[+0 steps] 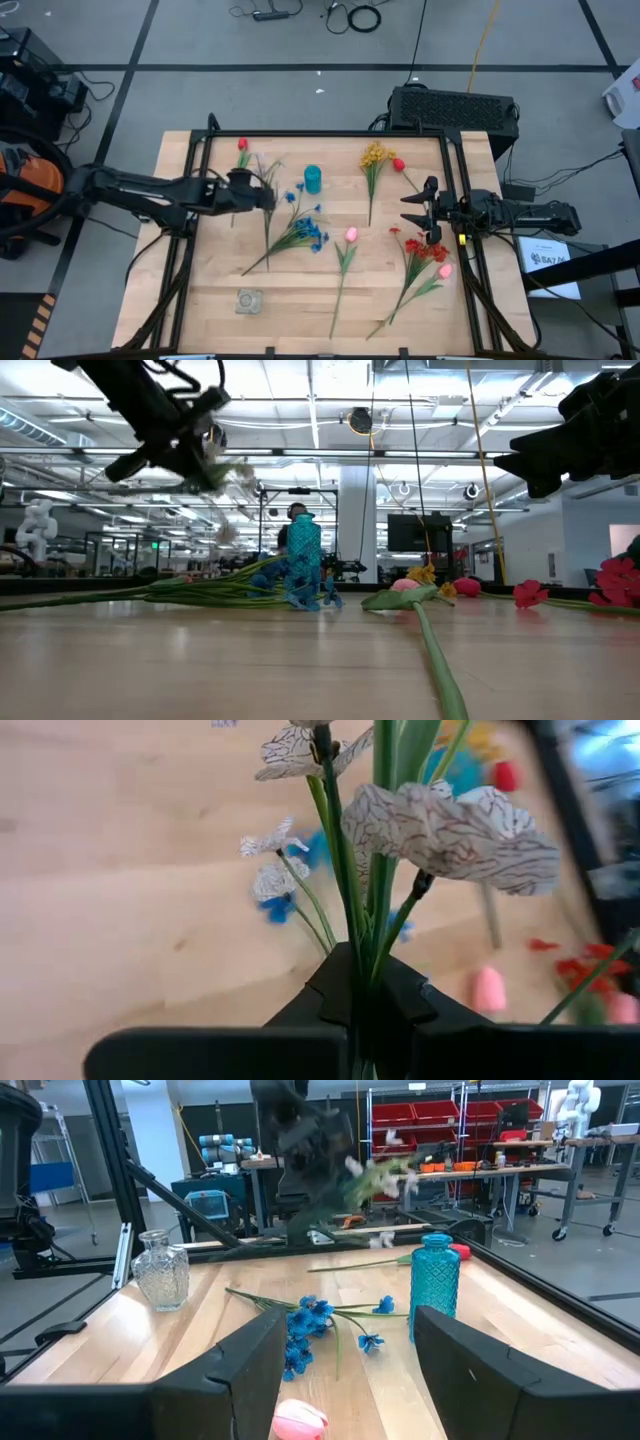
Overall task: Sort flowers into vase by color
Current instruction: Put the white flowers into the transparent flower vase
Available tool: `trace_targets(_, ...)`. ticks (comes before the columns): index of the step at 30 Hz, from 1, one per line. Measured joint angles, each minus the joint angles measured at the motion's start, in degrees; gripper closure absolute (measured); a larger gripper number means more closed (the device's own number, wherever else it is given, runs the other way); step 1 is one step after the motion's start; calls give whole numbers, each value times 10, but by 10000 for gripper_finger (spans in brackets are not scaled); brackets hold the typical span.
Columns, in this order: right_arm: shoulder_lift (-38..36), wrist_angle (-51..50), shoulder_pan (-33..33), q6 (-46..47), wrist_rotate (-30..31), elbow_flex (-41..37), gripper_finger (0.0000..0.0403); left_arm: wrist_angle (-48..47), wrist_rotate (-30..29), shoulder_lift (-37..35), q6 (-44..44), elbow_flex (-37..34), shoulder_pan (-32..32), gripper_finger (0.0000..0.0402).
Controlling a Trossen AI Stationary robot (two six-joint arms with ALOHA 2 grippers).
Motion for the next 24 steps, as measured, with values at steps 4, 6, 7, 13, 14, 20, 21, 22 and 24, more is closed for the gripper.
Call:
trace_targets(4,0,0,0,0,0,0,190,-1,-15,-32,91,0,7,384)
trace_targets(6,0,0,0,0,0,0,190,-1,-15,-34,132,0,14,384)
trace_targets(7,0,0,0,0,0,0,190,-1,-15,-34,151,0,18,384)
trace_targets(13,0,0,0,0,0,0,190,63,-41,-34,252,0,22,388)
trace_targets(14,0,0,0,0,0,0,190,93,-45,-34,279,0,20,391)
trace_targets(20,0,0,0,0,0,0,190,262,-48,-38,444,0,-5,396)
trace_targets(21,0,0,0,0,0,0,190,272,-48,-43,460,0,-14,396)
trace_targets(22,0,0,0,0,0,0,190,282,-49,-48,471,0,-23,396)
trace_targets(24,0,0,0,0,0,0,190,287,-60,-62,478,0,-51,397)
